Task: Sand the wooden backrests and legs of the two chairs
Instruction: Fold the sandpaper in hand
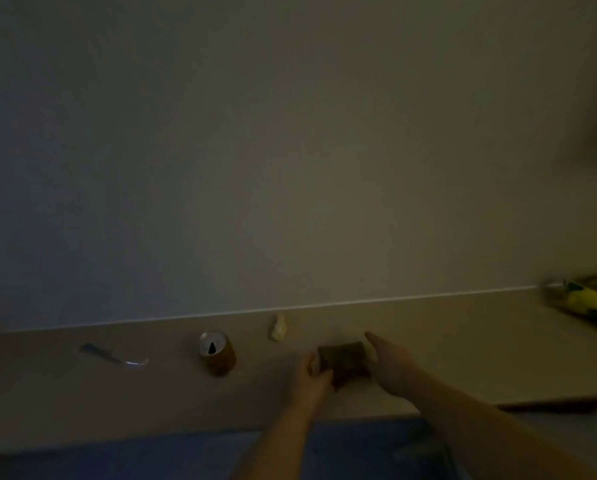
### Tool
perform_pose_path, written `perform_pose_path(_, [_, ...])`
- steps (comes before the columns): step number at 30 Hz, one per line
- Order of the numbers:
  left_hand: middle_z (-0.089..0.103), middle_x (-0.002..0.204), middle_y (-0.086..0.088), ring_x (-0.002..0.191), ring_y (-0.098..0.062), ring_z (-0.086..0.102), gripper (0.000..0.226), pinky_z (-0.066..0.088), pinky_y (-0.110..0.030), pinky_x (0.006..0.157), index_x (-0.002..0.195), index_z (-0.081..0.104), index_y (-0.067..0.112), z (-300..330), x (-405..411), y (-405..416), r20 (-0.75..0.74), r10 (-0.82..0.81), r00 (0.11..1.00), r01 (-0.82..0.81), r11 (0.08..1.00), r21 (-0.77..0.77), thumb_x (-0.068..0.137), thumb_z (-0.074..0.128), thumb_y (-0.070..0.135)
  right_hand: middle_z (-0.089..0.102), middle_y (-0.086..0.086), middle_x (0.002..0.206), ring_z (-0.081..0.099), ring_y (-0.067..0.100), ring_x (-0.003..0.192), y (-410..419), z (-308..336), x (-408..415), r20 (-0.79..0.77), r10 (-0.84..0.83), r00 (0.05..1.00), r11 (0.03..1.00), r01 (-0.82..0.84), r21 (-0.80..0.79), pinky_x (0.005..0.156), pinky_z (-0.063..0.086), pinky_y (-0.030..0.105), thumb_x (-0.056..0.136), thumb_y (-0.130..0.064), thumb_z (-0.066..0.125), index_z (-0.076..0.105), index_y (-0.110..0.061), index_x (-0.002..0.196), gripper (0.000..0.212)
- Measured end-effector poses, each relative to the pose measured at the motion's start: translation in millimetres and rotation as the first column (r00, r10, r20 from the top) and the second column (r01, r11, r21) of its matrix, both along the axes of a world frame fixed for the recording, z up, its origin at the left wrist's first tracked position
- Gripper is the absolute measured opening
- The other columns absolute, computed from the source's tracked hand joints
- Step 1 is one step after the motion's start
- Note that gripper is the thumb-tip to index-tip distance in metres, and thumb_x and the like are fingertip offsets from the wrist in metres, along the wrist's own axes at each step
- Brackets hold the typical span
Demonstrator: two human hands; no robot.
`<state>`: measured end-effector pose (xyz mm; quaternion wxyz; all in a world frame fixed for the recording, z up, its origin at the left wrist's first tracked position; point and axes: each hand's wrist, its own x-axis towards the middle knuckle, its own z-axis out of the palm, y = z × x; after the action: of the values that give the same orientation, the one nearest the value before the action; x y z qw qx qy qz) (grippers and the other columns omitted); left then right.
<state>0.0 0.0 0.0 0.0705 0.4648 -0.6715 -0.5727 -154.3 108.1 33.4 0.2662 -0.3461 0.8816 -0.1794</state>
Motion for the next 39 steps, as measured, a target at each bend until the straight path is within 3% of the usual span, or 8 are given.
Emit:
perform_pose_path(3, [0.055, 0.144, -0.011, 0.128, -0.023, 0.054, 0.055, 0.047, -0.031, 0.103, 0.152, 0.043, 0.011, -3.0, -5.1, 0.5, -0.089, -0.07, 0.994, 0.081, 0.988, 0.133, 0.1, 0.058, -0.001, 0.052, 0.009, 0.151, 0.051, 0.023, 0.136, -6.4, -7.8, 7.5, 0.115, -0.01, 0.993, 1.0, 0.011, -0.009, 0.108, 0.038, 0.027, 0.102, -0.03, 0.057, 0.046, -0.013, 0.151, 0.052])
perform_pose_path(5, [0.059, 0.141, -0.017, 0.13, -0.028, 0.057, 0.048, 0.048, -0.029, 0.101, 0.146, 0.05, 0.005, -2.1, -14.0, 2.1, -0.06, -0.146, 0.987, 0.154, 0.975, 0.161, 0.1, 0.054, -0.005, 0.075, -0.002, 0.107, 0.068, 0.008, 0.097, -7.7, -13.0, 8.0, 0.185, -0.087, 0.979, 0.996, 0.089, -0.001, 0.081, 0.05, 0.021, 0.098, -0.024, 0.064, 0.075, -0.02, 0.107, 0.016])
perform_pose_path(9, [0.058, 0.138, -0.025, 0.132, -0.034, 0.055, 0.048, 0.045, -0.024, 0.098, 0.144, 0.046, -0.008, 8.4, -29.3, 2.0, -0.033, -0.133, 0.991, 0.136, 0.982, 0.128, 0.097, 0.05, -0.015, 0.056, -0.017, 0.041, 0.053, -0.011, 0.042, -14.8, -11.2, -0.5, 0.209, -0.126, 0.97, 0.991, 0.134, -0.021, 0.047, 0.039, 0.008, 0.089, -0.006, 0.065, 0.061, -0.03, 0.049, 0.047])
perform_pose_path(15, [0.074, 0.097, -0.014, 0.078, -0.014, 0.063, 0.02, 0.047, -0.014, 0.064, 0.109, 0.071, 0.0, 50.7, -31.3, 16.4, -0.146, 0.076, 0.986, -0.037, 0.966, 0.256, 0.097, 0.058, -0.008, 0.075, 0.004, 0.074, 0.068, 0.013, 0.071, -11.5, 39.2, -3.1, 0.246, -0.176, 0.953, 0.97, 0.211, -0.124, 0.073, 0.058, 0.035, 0.092, -0.015, 0.067, 0.078, -0.019, 0.069, 0.026])
perform_pose_path(19, [0.074, 0.084, 0.002, 0.087, -0.011, 0.06, 0.028, 0.046, -0.025, 0.074, 0.079, 0.082, 0.02, 99.4, -27.9, 34.1, -0.201, 0.249, 0.947, -0.145, 0.894, 0.423, 0.098, 0.065, 0.008, 0.067, -0.016, 0.054, 0.064, -0.004, 0.056, -2.9, 102.9, -3.3, 0.25, -0.169, 0.953, 0.941, 0.232, -0.247, 0.064, 0.053, 0.027, 0.089, -0.024, 0.071, 0.074, -0.032, 0.053, 0.037])
perform_pose_path(25, [0.073, 0.091, 0.011, 0.088, -0.009, 0.06, 0.017, 0.046, -0.027, 0.074, 0.092, 0.083, 0.034, 225.0, -23.2, 53.6, -0.374, 0.351, 0.858, -0.201, 0.901, 0.384, 0.097, 0.068, 0.027, 0.075, -0.004, 0.069, 0.074, 0.022, 0.075, 17.0, 246.3, 9.5, 0.351, -0.151, 0.924, 0.796, 0.325, -0.511, 0.073, 0.063, 0.046, 0.084, -0.014, 0.081, 0.079, -0.027, 0.064, 0.024])
perform_pose_path(30, [0.07, 0.117, 0.001, 0.111, -0.018, 0.063, 0.017, 0.051, -0.035, 0.092, 0.115, 0.068, 0.025, 355.7, -16.5, 69.8, -0.556, 0.474, 0.682, -0.214, 0.857, 0.468, 0.099, 0.068, 0.027, 0.077, 0.014, 0.086, 0.076, 0.025, 0.083, 46.9, 389.8, 20.3, 0.565, 0.013, 0.825, 0.595, 0.447, -0.667, 0.071, 0.064, 0.038, 0.087, 0.002, 0.075, 0.082, -0.012, 0.077, 0.018])
perform_pose_path(39, [0.074, 0.115, -0.017, 0.092, -0.021, 0.073, 0.022, 0.058, -0.029, 0.073, 0.121, 0.073, 0.011, 590.8, -7.2, 139.7, -0.85, 0.328, 0.412, 0.004, 0.933, 0.361, 0.101, 0.062, 0.011, 0.072, 0.029, 0.098, 0.075, 0.035, 0.092, 140.6, 613.6, 44.7, 0.524, 0.134, 0.841, 0.414, 0.433, -0.801, 0.074, 0.063, 0.04, 0.086, 0.012, 0.071, 0.077, 0.001, 0.077, 0.015])
